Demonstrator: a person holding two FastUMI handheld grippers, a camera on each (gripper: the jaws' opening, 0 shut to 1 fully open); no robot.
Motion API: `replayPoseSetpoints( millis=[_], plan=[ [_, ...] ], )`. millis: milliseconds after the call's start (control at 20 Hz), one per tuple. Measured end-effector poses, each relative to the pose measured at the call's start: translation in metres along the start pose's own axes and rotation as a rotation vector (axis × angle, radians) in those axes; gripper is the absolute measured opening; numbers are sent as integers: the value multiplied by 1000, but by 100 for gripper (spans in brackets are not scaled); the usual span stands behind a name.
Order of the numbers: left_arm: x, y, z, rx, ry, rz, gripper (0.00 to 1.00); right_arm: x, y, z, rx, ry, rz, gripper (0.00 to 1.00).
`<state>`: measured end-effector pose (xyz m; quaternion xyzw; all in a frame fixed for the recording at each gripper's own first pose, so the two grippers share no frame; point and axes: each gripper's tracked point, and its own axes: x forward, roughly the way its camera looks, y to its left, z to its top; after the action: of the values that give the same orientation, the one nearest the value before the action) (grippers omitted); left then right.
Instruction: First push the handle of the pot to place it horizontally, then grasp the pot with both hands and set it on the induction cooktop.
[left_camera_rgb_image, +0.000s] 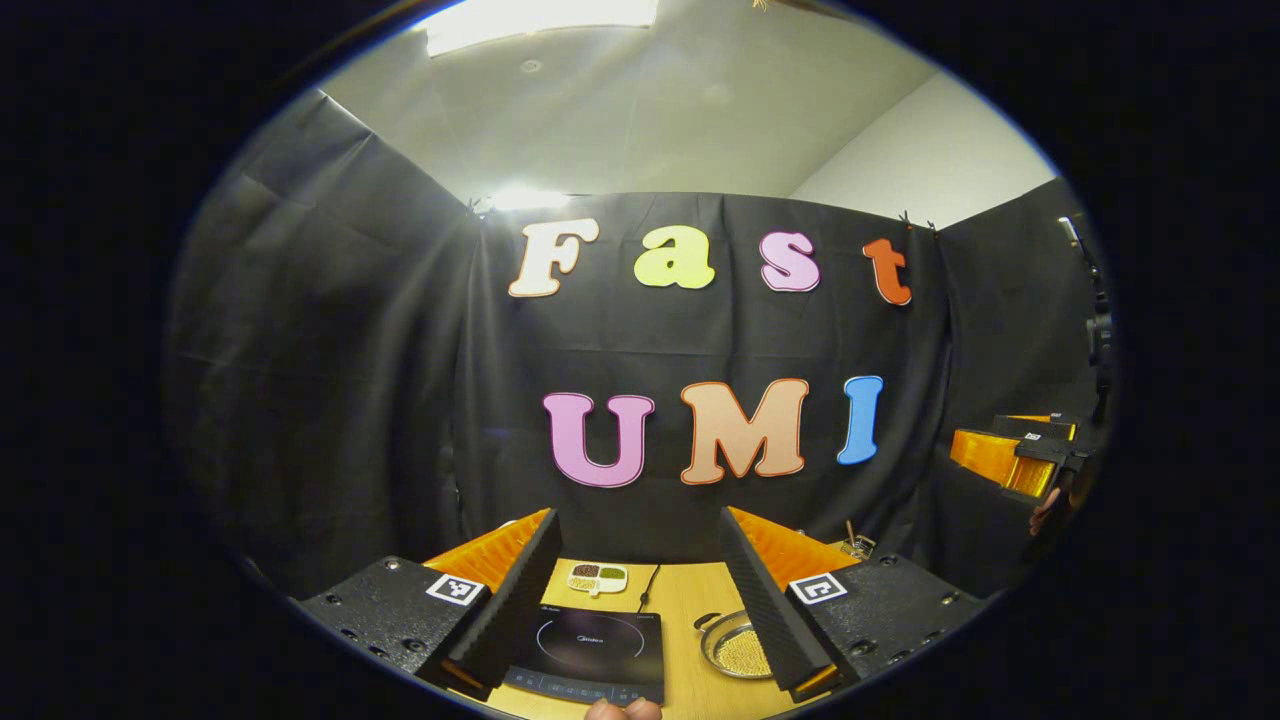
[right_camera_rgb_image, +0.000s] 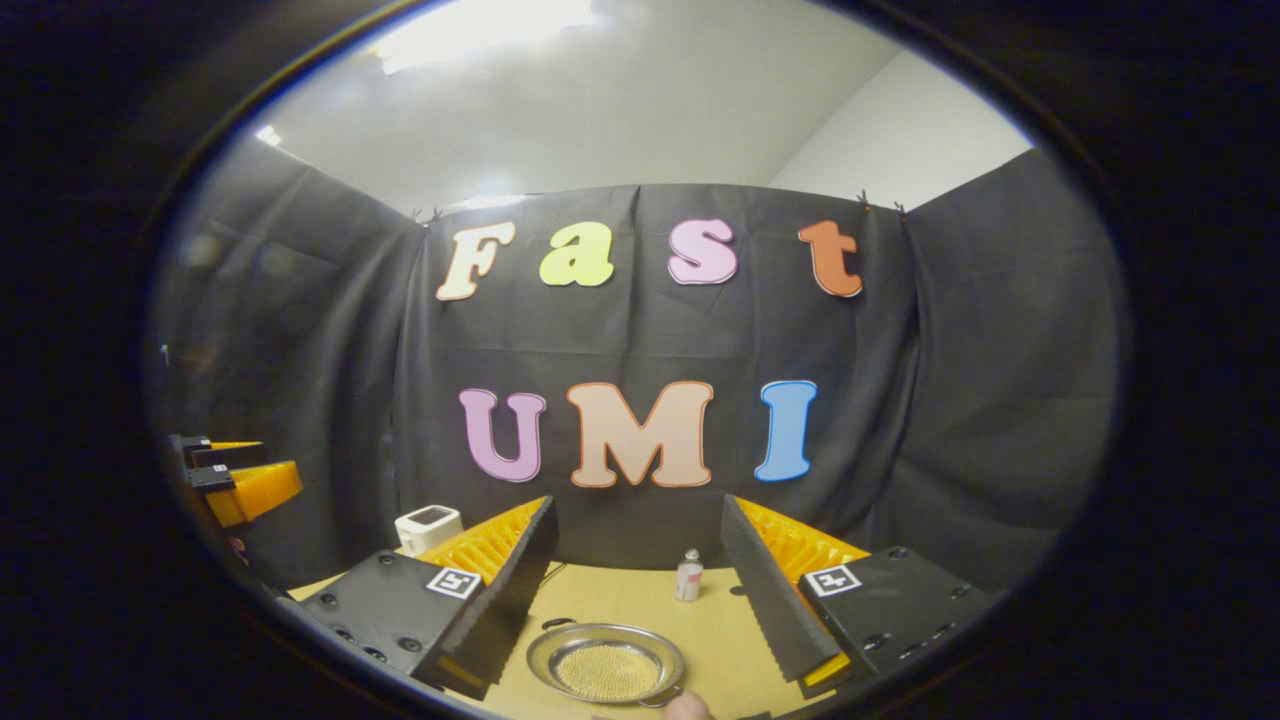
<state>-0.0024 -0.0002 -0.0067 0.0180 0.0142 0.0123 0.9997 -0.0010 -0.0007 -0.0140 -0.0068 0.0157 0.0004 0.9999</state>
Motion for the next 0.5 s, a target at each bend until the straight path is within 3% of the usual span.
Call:
replayPoseSetpoints(
  millis=[150,200,300,400,500],
  plan=[
    [1,5,0,5,-2,0,92,4,4,-5,-1,10,1,100],
    [2,7,-1,7,-3,0,92,4,5,-5,-2,12,-5,94],
    [2,11,-3,5,-5,-4,92,6,9,-6,-12,17,-5,72],
    [4,15,-5,-3,-4,-9,92,9,14,-10,-24,23,-5,72],
    [5,17,-6,-8,-7,-16,92,3,14,-7,-28,14,-17,53]
  ],
)
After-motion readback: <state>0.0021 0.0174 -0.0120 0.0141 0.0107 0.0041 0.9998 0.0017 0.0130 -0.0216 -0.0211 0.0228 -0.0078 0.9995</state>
